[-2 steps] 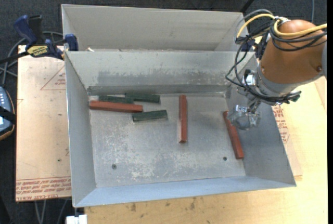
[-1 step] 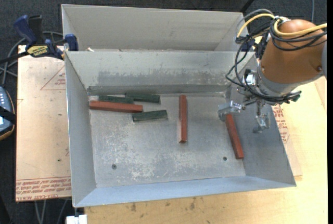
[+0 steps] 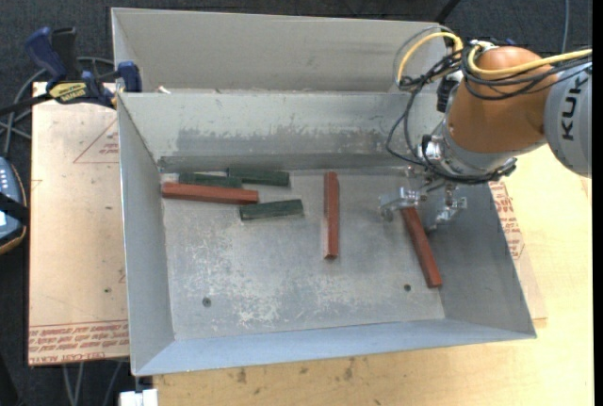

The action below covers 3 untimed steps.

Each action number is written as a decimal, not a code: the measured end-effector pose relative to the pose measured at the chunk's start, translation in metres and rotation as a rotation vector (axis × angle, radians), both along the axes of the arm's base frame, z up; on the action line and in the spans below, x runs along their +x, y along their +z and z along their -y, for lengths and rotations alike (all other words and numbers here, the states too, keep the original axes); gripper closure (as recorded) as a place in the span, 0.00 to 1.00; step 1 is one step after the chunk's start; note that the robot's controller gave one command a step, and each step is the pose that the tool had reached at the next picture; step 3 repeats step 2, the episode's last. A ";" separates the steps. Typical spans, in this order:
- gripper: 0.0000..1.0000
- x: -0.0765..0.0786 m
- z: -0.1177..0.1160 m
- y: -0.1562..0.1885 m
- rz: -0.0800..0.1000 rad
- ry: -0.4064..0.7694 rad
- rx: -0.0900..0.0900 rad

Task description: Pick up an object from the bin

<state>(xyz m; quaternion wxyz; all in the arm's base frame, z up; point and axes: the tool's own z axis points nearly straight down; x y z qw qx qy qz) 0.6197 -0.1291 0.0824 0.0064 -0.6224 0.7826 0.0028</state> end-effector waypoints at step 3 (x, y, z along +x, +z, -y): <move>1.00 -0.014 -0.001 0.161 0.005 0.000 -0.012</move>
Offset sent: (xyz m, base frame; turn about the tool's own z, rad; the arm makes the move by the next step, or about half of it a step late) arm 0.0000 0.0000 0.0000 0.0000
